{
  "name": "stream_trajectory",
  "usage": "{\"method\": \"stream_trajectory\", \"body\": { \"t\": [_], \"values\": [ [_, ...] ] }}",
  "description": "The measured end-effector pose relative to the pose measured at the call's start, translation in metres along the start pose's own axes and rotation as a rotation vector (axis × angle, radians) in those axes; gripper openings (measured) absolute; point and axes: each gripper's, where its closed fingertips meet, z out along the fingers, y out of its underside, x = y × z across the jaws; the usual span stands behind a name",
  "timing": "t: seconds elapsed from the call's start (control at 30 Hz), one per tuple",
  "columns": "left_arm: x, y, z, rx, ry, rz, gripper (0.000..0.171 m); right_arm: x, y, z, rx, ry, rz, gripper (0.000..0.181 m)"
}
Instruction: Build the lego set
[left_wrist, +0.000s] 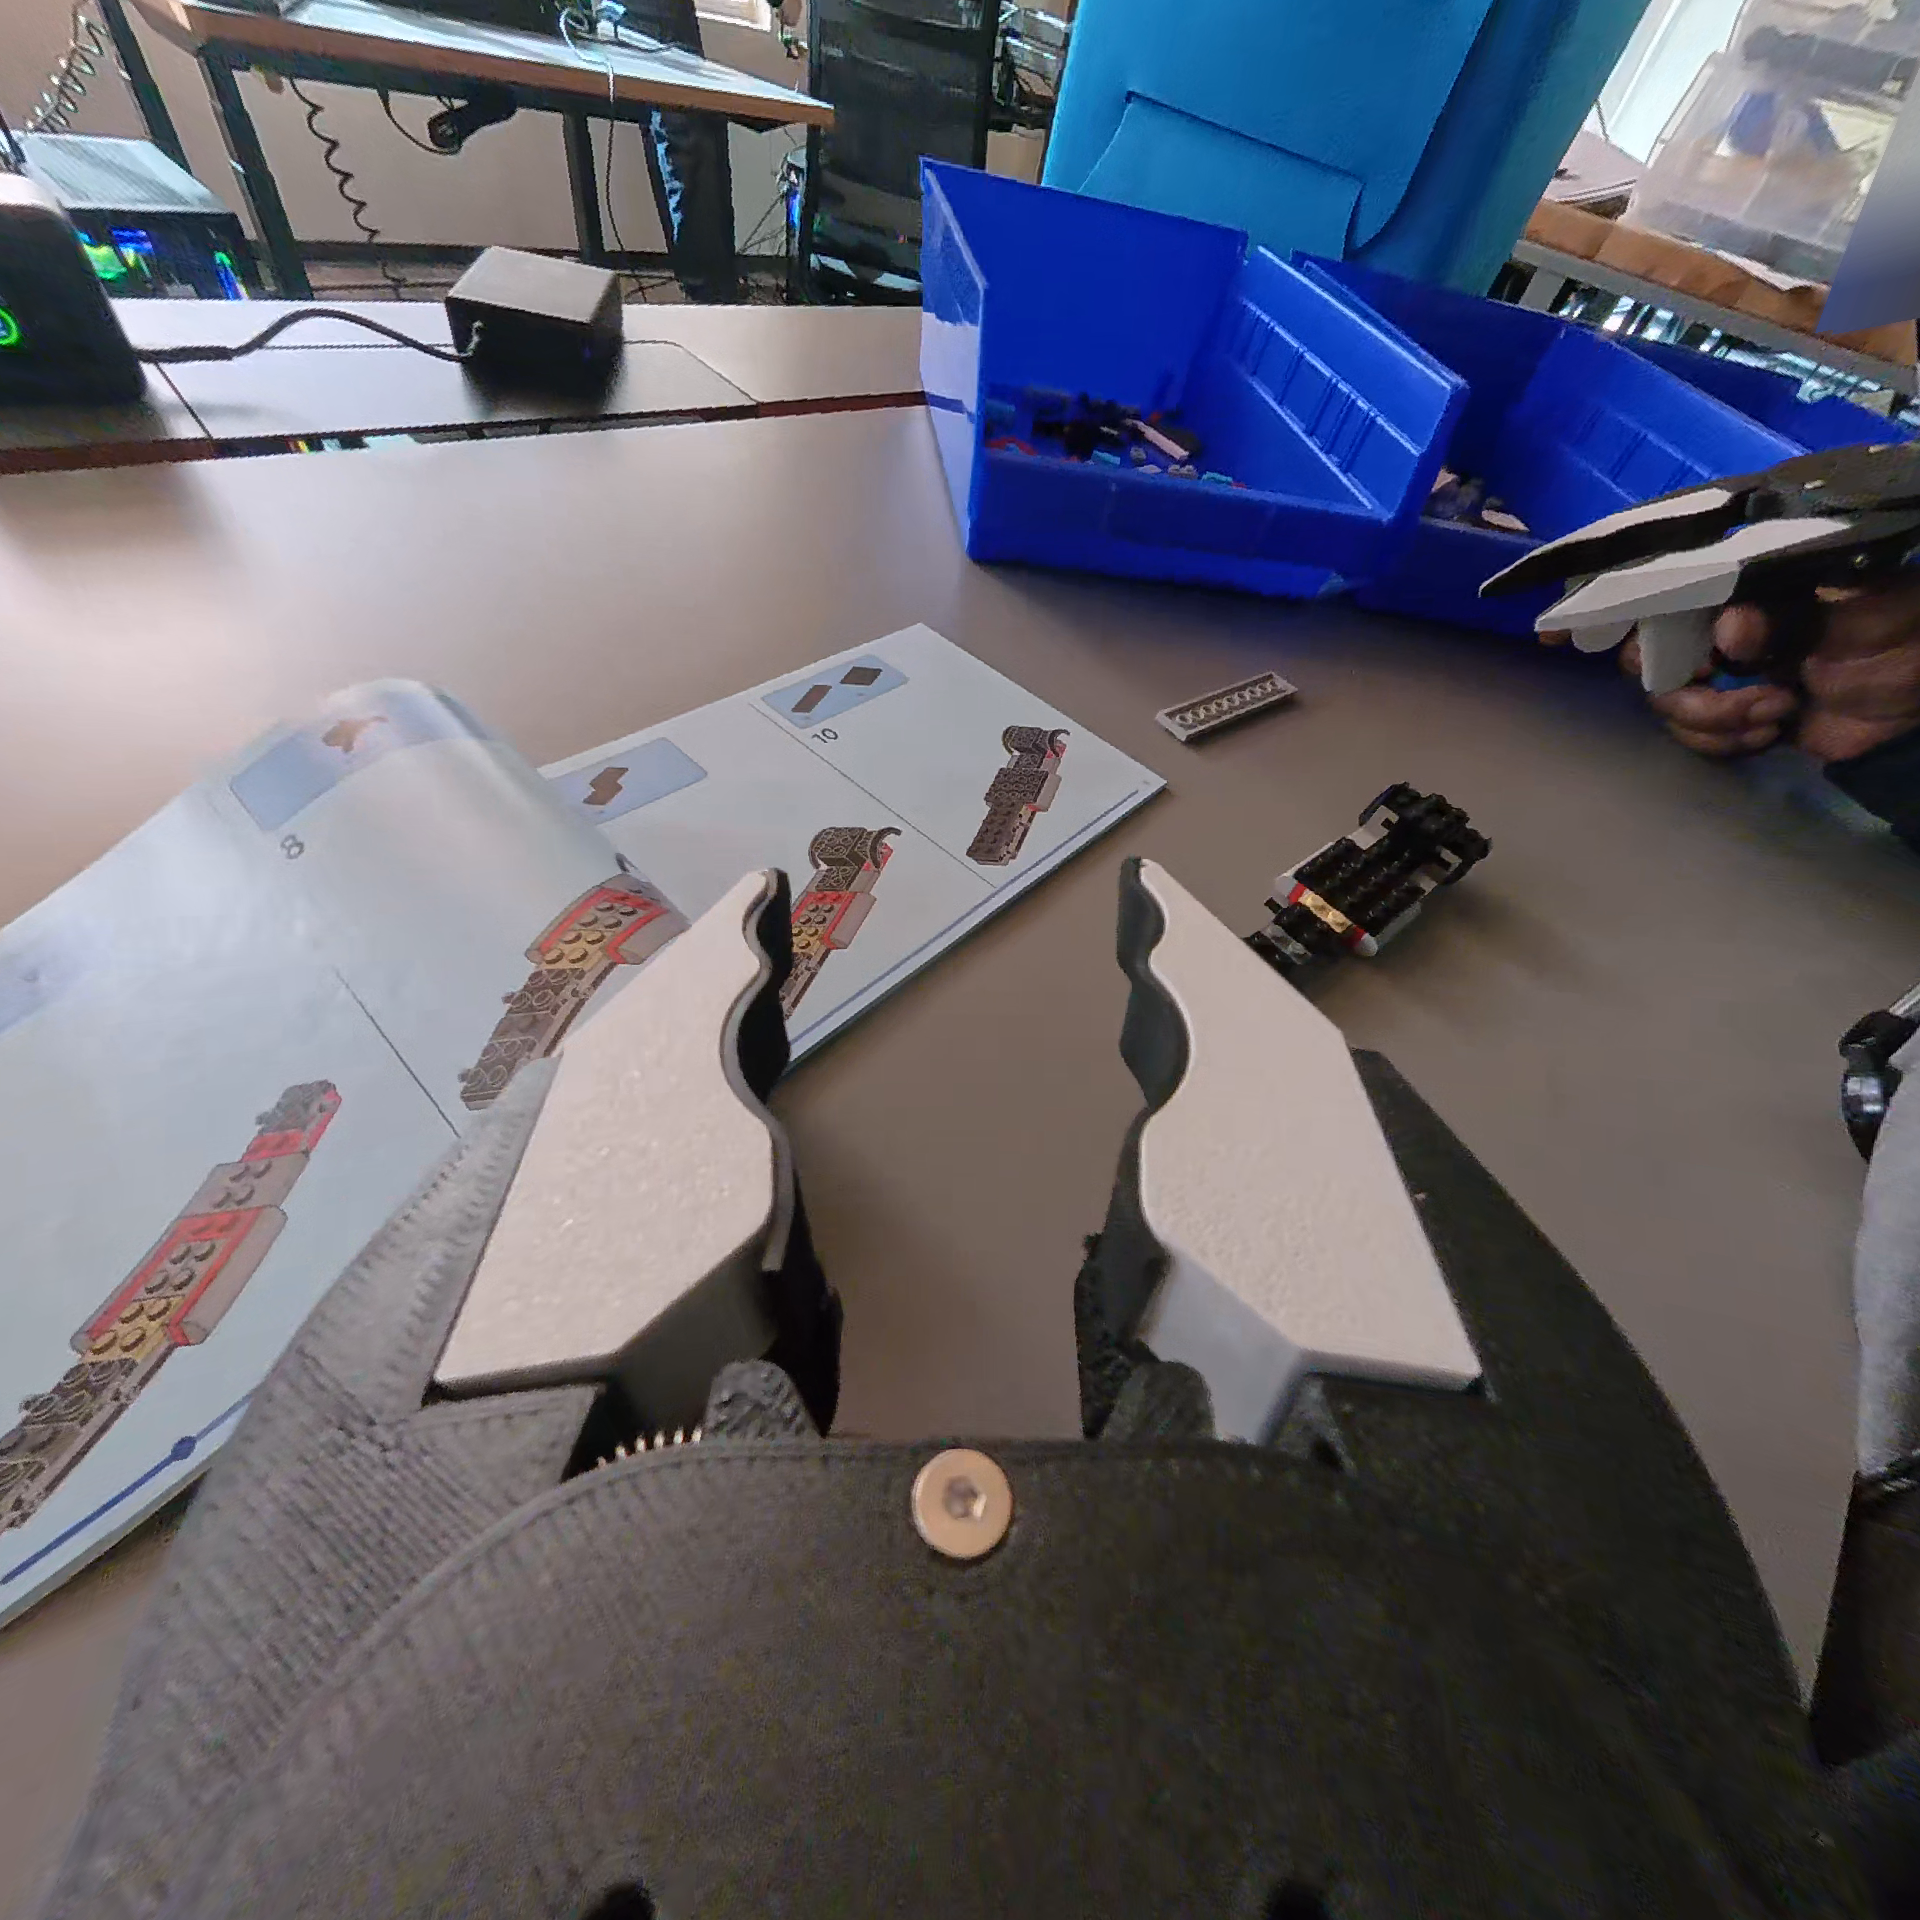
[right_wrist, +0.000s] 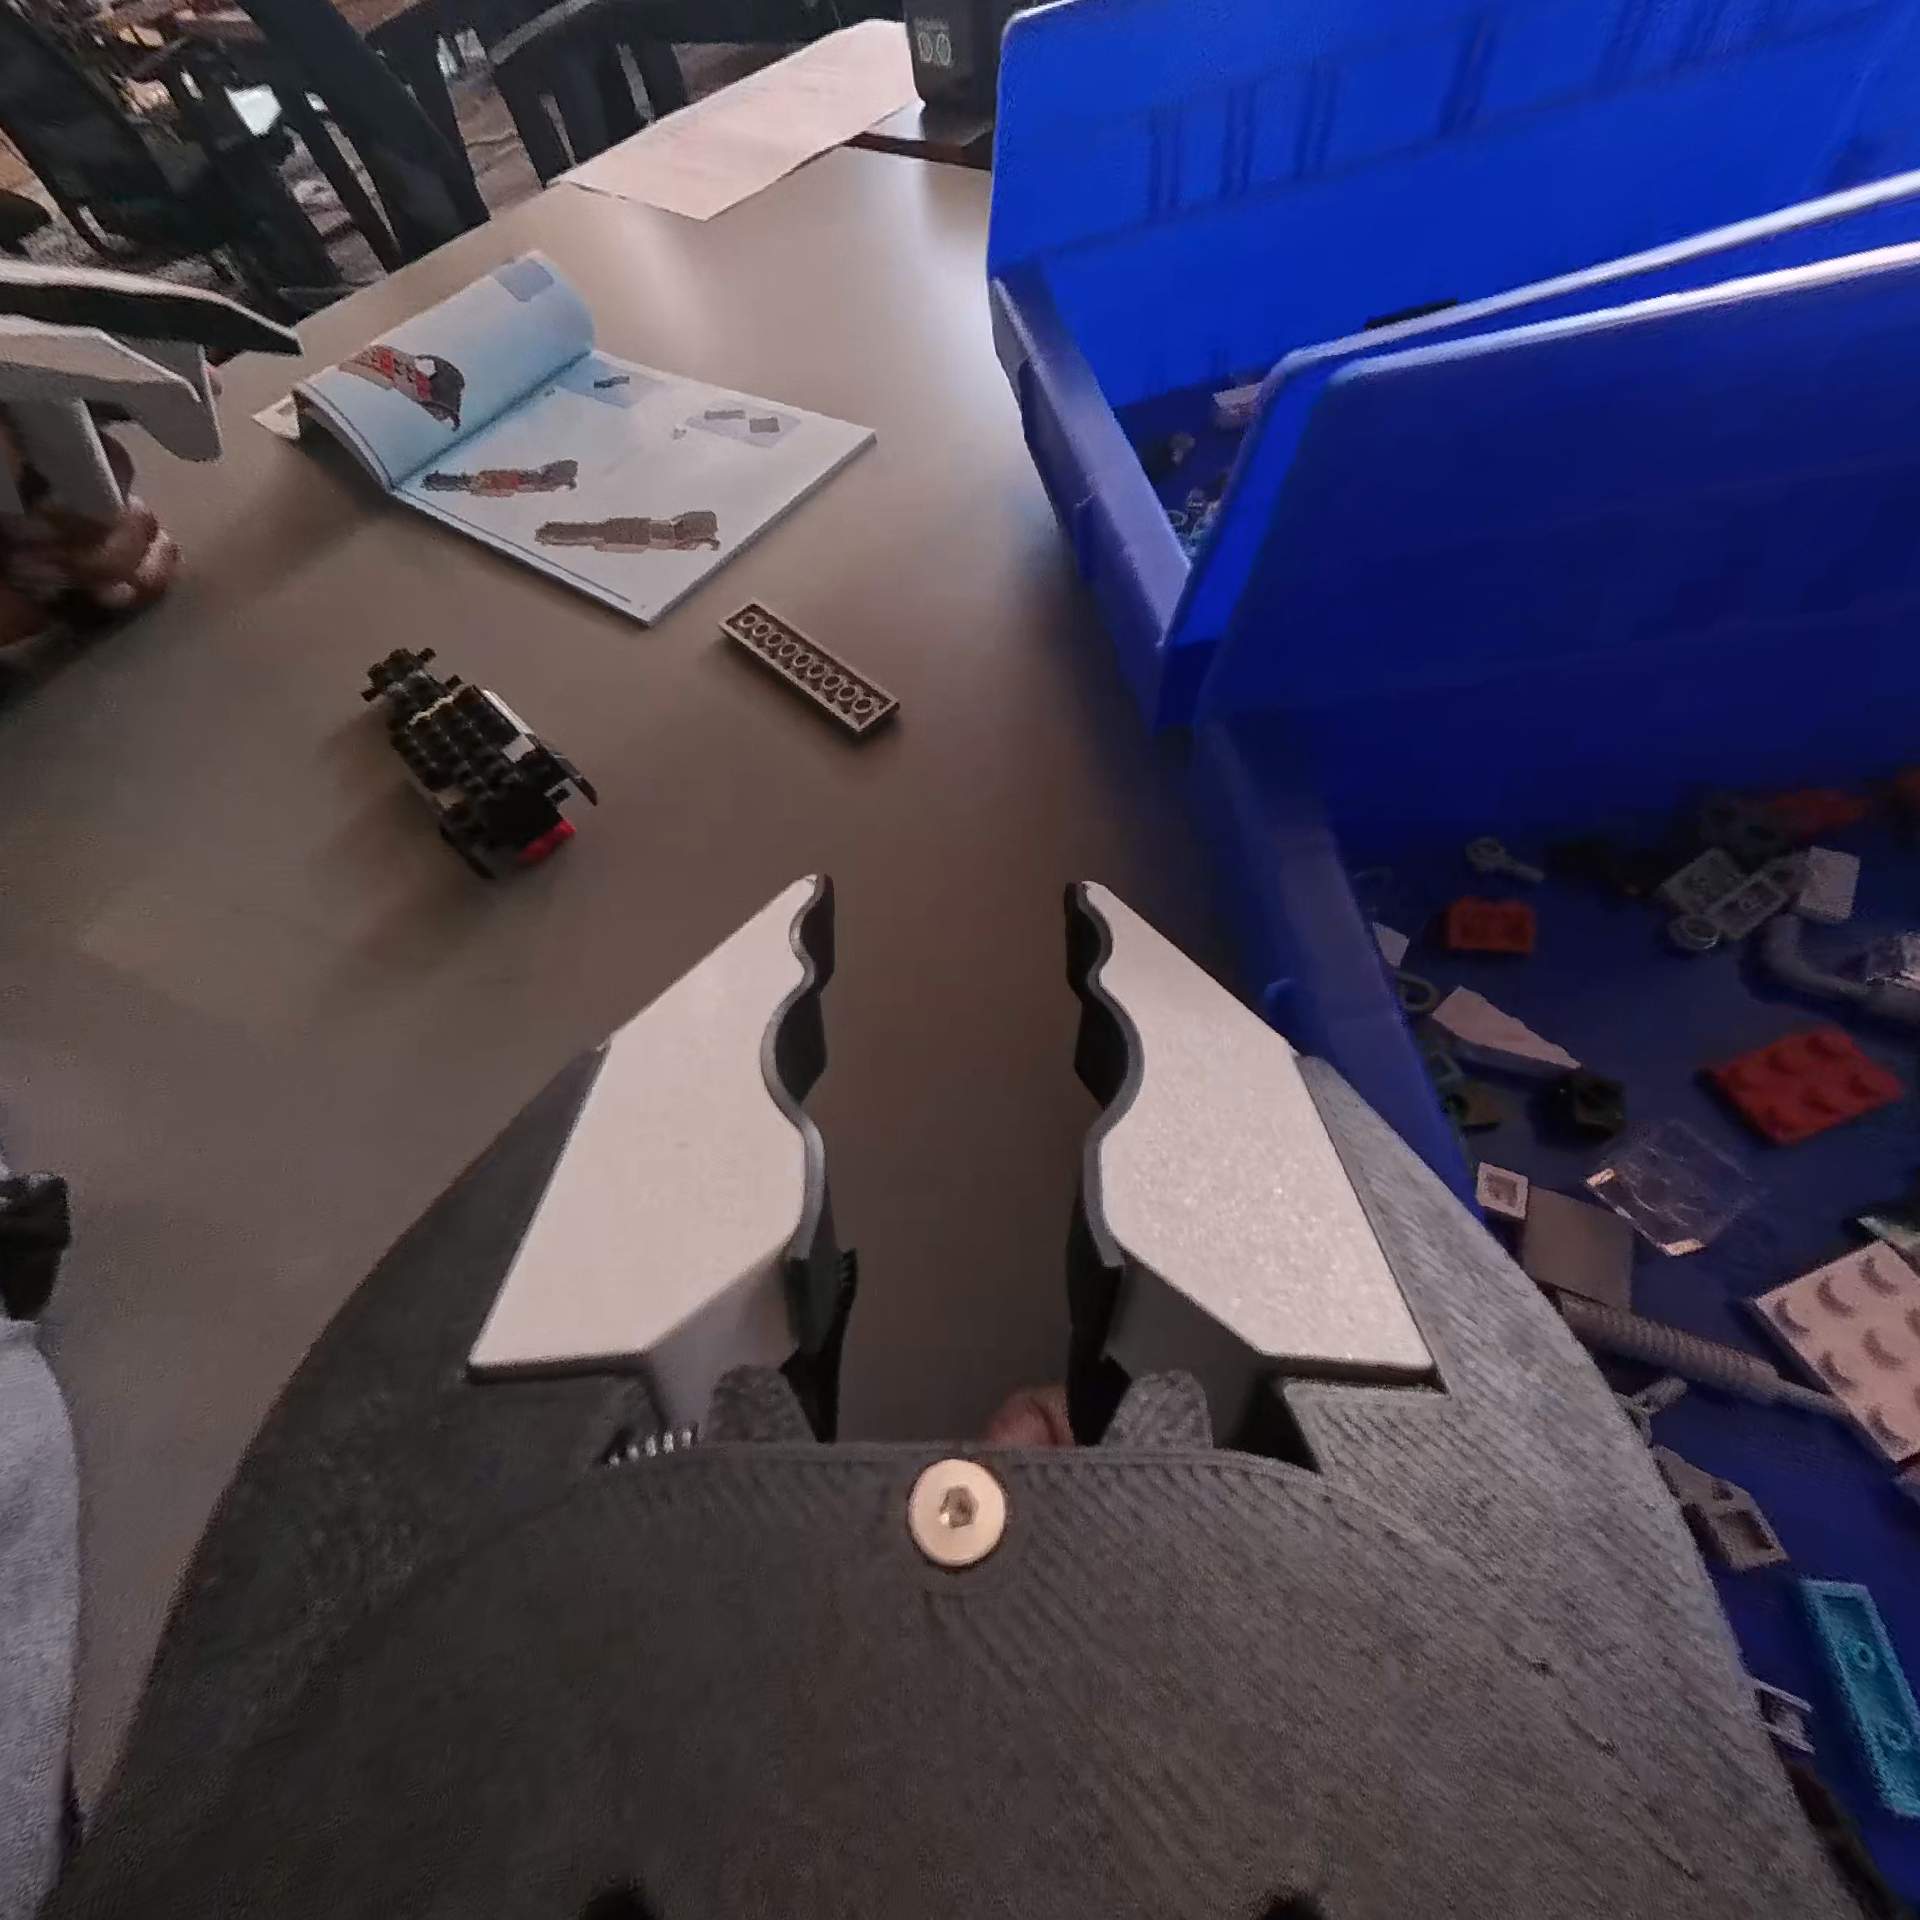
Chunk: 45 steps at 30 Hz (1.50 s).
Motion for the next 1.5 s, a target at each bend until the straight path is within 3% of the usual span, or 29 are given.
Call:
{"method": "stream_trajectory", "body": {
  "t": [0.27, 0.57, 0.67, 0.77, 0.9, 0.97, 1.03, 1.13, 1.23, 1.37, 1.5],
  "values": [
    [-0.001, 0.003, 0.003, -0.027, -0.001, -0.011, 0.061, 0.007, -0.008, -0.008, 0.072, -0.05, 0.111, 0.045],
    [-0.002, 0.005, 0.004, -0.039, -0.003, -0.014, 0.06, 0.004, -0.009, -0.009, 0.076, -0.034, 0.082, 0.045],
    [0.017, -0.013, 0.019, 0.005, 0.043, -0.012, 0.059, 0.004, -0.009, -0.01, 0.085, -0.028, 0.09, 0.045],
    [0.088, -0.067, 0.075, -0.042, 0.2, 0.11, 0.056, -0.002, -0.007, -0.015, 0.093, -0.044, 0.099, 0.045],
    [0.213, -0.141, 0.181, -0.19, 0.469, 0.17, 0.052, -0.016, -0.005, -0.024, 0.122, -0.06, 0.103, 0.045],
    [0.272, -0.155, 0.235, -0.32, 0.577, 0.278, 0.053, -0.022, -0.006, -0.027, 0.14, -0.069, 0.1, 0.045],
    [0.313, -0.147, 0.29, -0.476, 0.651, 0.507, 0.053, -0.027, -0.007, -0.031, 0.157, -0.09, 0.103, 0.045],
    [0.327, -0.12, 0.384, -0.639, 0.643, 0.862, 0.053, -0.034, -0.008, -0.037, 0.187, -0.154, 0.14, 0.045],
    [0.32, -0.078, 0.44, -0.829, 0.713, 1.067, 0.051, -0.041, -0.005, -0.043, 0.18, -0.237, 0.184, 0.045],
    [0.302, -0.037, 0.468, -1.005, 0.75, 1.197, 0.041, -0.044, 0.0, -0.046, 0.165, -0.253, 0.198, 0.047],
    [0.305, -0.035, 0.477, -1.015, 0.756, 1.253, 0.036, -0.045, 0.0, -0.053, 0.187, -0.266, 0.214, 0.047]
  ]
}}
